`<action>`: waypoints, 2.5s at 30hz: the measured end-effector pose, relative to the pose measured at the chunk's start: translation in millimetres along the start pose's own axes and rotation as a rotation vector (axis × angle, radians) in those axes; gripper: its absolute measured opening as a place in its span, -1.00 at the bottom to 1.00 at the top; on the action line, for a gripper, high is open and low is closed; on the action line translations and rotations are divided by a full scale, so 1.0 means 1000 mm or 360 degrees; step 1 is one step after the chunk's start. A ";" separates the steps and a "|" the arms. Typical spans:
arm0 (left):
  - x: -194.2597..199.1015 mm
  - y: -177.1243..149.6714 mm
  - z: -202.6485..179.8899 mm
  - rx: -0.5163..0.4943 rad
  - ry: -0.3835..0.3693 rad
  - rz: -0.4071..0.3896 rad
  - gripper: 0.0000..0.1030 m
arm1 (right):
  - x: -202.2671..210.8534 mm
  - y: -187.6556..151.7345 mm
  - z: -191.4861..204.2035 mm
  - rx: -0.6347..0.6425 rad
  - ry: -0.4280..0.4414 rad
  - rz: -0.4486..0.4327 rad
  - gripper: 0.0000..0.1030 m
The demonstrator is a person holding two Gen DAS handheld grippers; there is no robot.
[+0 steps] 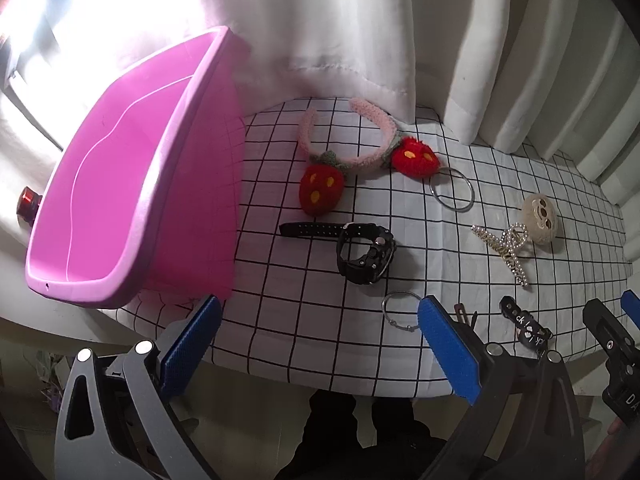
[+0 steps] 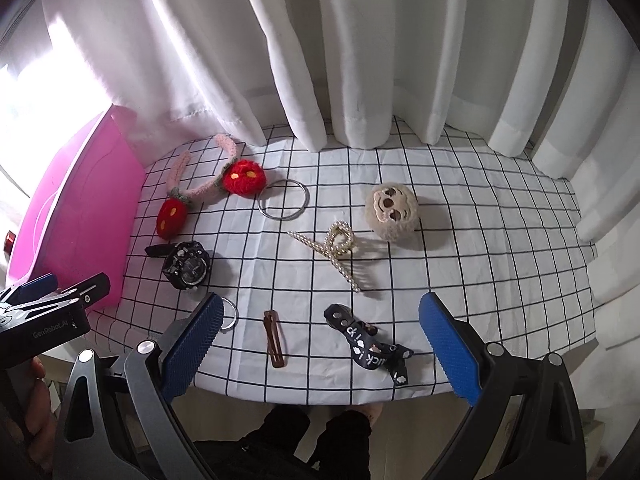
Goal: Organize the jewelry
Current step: 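Grasp the silver bangle with the left tool while the right tool grasps the black strap, then carry the bangle and strap into the pink tub and open both tools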
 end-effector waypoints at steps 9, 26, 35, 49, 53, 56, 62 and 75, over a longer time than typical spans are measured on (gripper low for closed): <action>-0.053 -0.021 -0.038 -0.0136 -0.0163 0.0093 0.88 | -0.057 -0.039 -0.054 -0.0055 -0.0066 0.0154 0.82; -0.127 -0.021 -0.057 -0.0044 -0.0116 0.0147 0.88 | -0.127 -0.044 -0.060 0.0179 -0.0129 0.0223 0.82; -0.146 -0.013 -0.065 -0.0021 -0.0094 0.0152 0.88 | -0.141 -0.043 -0.058 0.0248 -0.0156 0.0230 0.82; -0.150 -0.018 -0.069 -0.0036 -0.0138 -0.0013 0.90 | -0.152 -0.041 -0.057 0.0275 -0.0133 0.0149 0.83; -0.148 -0.023 -0.071 -0.0043 -0.0133 -0.0054 0.89 | -0.151 -0.044 -0.056 0.0277 -0.0130 0.0092 0.83; -0.146 -0.028 -0.071 -0.0041 -0.0137 -0.0053 0.88 | -0.151 -0.041 -0.055 0.0286 -0.0127 0.0099 0.83; -0.141 -0.028 -0.073 -0.0085 -0.0157 -0.0073 0.54 | -0.151 -0.037 -0.052 0.0311 -0.0107 0.0112 0.79; -0.134 -0.030 -0.076 -0.0138 -0.0203 -0.0102 -0.01 | -0.141 -0.039 -0.034 0.0451 -0.0061 0.0060 -0.47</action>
Point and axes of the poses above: each gripper's, at about its wrist camera, not at the fingertips, and x roughly against the way its jaws point, z to its left, y to its top, the point moved 1 cm from there along -x, roughly the way its jaws point, and after that the axes turned 14 degrees about z, right-handed, at the moved point
